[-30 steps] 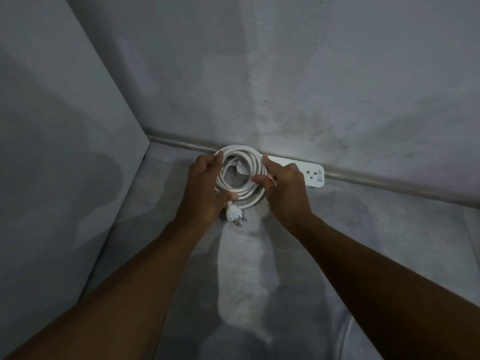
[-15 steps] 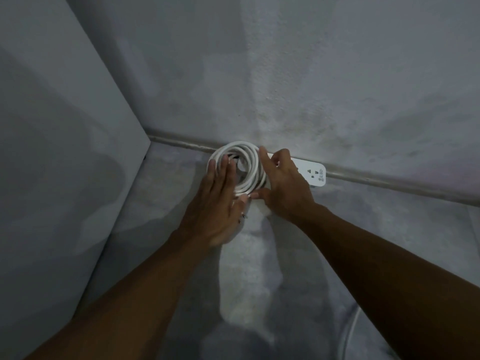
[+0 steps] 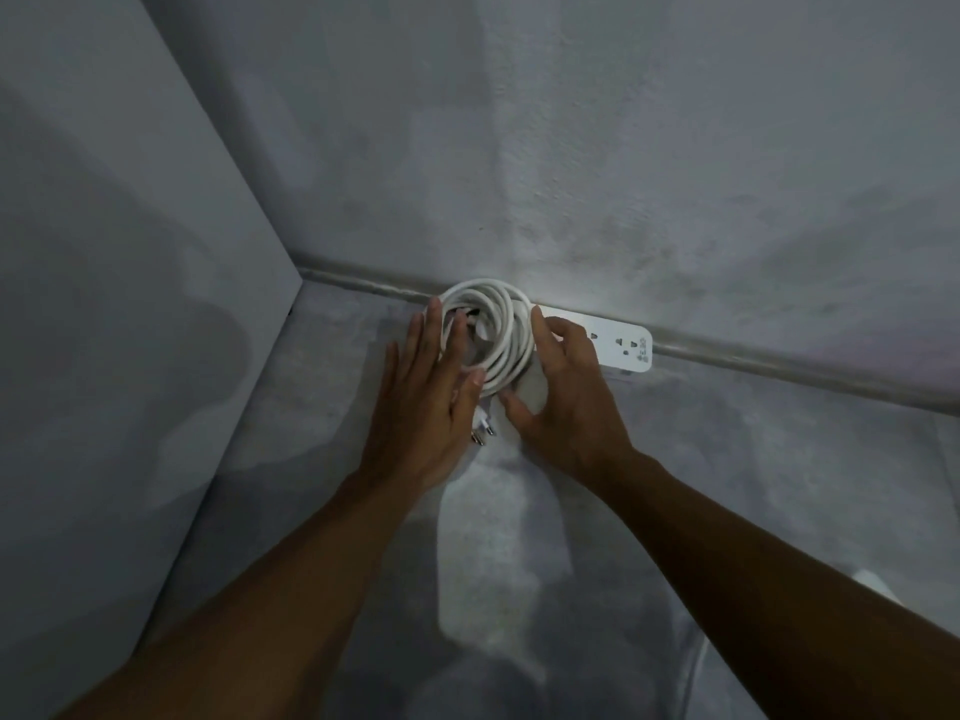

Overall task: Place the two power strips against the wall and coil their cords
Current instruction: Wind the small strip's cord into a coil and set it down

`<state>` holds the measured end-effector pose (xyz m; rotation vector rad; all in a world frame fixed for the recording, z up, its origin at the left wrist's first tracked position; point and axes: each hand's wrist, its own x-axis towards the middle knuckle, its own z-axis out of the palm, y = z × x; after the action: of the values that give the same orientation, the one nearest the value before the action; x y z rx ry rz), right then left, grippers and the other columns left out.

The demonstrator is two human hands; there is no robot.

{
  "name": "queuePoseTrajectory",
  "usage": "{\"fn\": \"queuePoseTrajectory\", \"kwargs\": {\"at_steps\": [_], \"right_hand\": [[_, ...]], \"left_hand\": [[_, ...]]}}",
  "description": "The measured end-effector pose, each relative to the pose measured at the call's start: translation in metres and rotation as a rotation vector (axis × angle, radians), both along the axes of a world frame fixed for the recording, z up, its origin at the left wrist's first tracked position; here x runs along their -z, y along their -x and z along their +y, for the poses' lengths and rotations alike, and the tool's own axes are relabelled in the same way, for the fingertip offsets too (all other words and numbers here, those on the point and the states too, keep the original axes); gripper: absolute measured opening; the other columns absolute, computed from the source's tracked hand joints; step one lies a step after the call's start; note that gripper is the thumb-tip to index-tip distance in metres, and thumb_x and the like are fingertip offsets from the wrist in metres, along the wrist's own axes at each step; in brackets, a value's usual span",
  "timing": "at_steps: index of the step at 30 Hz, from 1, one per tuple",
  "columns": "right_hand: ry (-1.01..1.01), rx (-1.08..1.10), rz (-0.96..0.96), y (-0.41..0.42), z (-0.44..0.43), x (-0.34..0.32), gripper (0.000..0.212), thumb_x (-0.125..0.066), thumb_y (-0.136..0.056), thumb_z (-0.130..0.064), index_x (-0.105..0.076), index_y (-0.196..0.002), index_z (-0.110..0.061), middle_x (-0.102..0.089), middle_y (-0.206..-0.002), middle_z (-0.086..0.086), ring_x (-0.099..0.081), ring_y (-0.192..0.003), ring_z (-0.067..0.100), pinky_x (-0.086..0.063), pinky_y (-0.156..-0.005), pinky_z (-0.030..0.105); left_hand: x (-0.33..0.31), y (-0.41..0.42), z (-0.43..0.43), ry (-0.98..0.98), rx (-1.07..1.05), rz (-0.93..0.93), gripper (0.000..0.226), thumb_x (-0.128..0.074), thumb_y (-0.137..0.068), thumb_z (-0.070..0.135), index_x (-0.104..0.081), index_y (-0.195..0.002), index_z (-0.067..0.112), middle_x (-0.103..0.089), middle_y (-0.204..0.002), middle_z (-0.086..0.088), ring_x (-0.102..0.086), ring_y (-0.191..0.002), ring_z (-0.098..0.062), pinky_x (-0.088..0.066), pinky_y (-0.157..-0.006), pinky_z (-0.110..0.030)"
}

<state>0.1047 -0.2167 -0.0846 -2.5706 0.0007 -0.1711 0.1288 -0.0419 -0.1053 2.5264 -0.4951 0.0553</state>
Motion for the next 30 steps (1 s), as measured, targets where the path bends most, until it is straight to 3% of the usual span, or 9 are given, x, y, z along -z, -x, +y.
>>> {"fn": "queuePoseTrajectory", "kwargs": {"at_steps": [3, 6, 10, 15, 16, 20, 23, 27, 30], "right_hand": [[-0.033, 0.007, -0.06, 0.008, 0.008, -0.004, 0.088, -0.073, -0.082, -0.034, -0.028, -0.154, -0.009, -0.037, -0.154, 0.01, -0.032, -0.143, 0.022, -0.031, -0.119, 0.041], [-0.047, 0.008, -0.083, 0.01, 0.011, -0.003, 0.087, -0.069, -0.083, -0.032, -0.026, -0.154, -0.006, -0.032, -0.159, 0.013, -0.025, -0.149, 0.023, -0.02, -0.124, 0.037], [-0.076, 0.01, -0.039, 0.009, 0.008, -0.003, 0.083, -0.068, -0.086, -0.025, -0.025, -0.155, -0.009, -0.031, -0.161, 0.011, -0.024, -0.151, 0.02, -0.019, -0.125, 0.036], [-0.03, -0.005, 0.031, 0.028, -0.009, -0.009, 0.082, -0.064, -0.089, -0.017, -0.018, -0.157, -0.011, -0.021, -0.165, 0.007, -0.012, -0.152, 0.01, 0.0, -0.119, 0.013], [-0.019, -0.006, 0.036, 0.035, -0.016, -0.012, 0.082, -0.063, -0.09, -0.017, -0.018, -0.157, -0.01, -0.02, -0.166, 0.007, -0.01, -0.151, 0.008, 0.0, -0.119, 0.012], [0.012, 0.031, 0.018, 0.08, -0.054, -0.027, 0.074, -0.058, -0.091, -0.021, -0.024, -0.156, -0.006, -0.026, -0.164, 0.012, -0.019, -0.153, 0.02, -0.017, -0.125, 0.032], [-0.011, 0.204, 0.05, 0.134, -0.091, -0.034, 0.072, -0.056, -0.093, -0.022, -0.023, -0.156, -0.009, -0.025, -0.164, 0.01, -0.019, -0.153, 0.02, -0.016, -0.125, 0.033], [-0.053, 0.535, 0.095, 0.219, -0.135, -0.035, 0.07, -0.055, -0.095, -0.02, -0.023, -0.156, -0.01, -0.025, -0.164, 0.009, -0.019, -0.153, 0.021, -0.02, -0.124, 0.039], [-0.102, 0.772, 0.109, 0.279, -0.151, -0.033, 0.068, -0.051, -0.094, -0.024, -0.025, -0.156, -0.01, -0.026, -0.163, 0.01, -0.023, -0.151, 0.024, -0.022, -0.124, 0.04]], "left_hand": [[-0.006, 0.002, 0.0, 0.056, -0.018, 0.001, 0.061, -0.024, -0.103, 0.044, -0.011, -0.157, 0.021, -0.007, -0.167, -0.006, 0.001, -0.154, -0.019, -0.005, -0.124, -0.041], [-0.008, 0.003, 0.0, 0.063, -0.036, -0.015, 0.063, -0.023, -0.103, 0.046, -0.014, -0.158, 0.016, -0.009, -0.167, -0.004, 0.0, -0.153, -0.015, -0.006, -0.124, -0.039], [-0.009, 0.006, 0.0, 0.039, -0.03, -0.048, 0.062, -0.028, -0.103, 0.044, -0.021, -0.156, 0.013, -0.014, -0.166, -0.004, -0.006, -0.153, -0.015, -0.012, -0.124, -0.041], [-0.026, 0.011, -0.007, -0.016, 0.028, -0.073, 0.06, -0.034, -0.102, 0.039, -0.027, -0.154, 0.01, -0.022, -0.164, -0.007, -0.014, -0.152, -0.018, -0.018, -0.122, -0.043], [-0.033, 0.014, -0.011, -0.031, 0.068, -0.09, 0.06, -0.036, -0.102, 0.037, -0.029, -0.154, 0.009, -0.024, -0.163, -0.009, -0.016, -0.152, -0.02, -0.019, -0.121, -0.044], [-0.064, 0.035, -0.043, -0.063, 0.26, -0.097, 0.059, -0.035, -0.103, 0.039, -0.03, -0.153, 0.008, -0.026, -0.162, -0.01, -0.017, -0.152, -0.023, -0.019, -0.121, -0.047], [-0.079, 0.062, -0.08, -0.057, 0.397, -0.088, 0.058, -0.029, -0.104, 0.04, -0.035, -0.151, 0.007, -0.03, -0.161, -0.01, -0.022, -0.151, -0.022, -0.02, -0.121, -0.045], [-0.085, 0.112, -0.134, 0.008, 0.547, -0.086, 0.052, -0.039, -0.104, 0.035, -0.049, -0.143, 0.003, -0.047, -0.15, -0.014, -0.041, -0.142, -0.026, -0.032, -0.116, -0.044], [-0.086, 0.152, -0.17, -0.007, 0.565, 0.08, 0.054, -0.037, -0.103, 0.038, -0.039, -0.15, 0.012, -0.039, -0.156, -0.008, -0.036, -0.145, -0.021, -0.024, -0.121, -0.035]]}}
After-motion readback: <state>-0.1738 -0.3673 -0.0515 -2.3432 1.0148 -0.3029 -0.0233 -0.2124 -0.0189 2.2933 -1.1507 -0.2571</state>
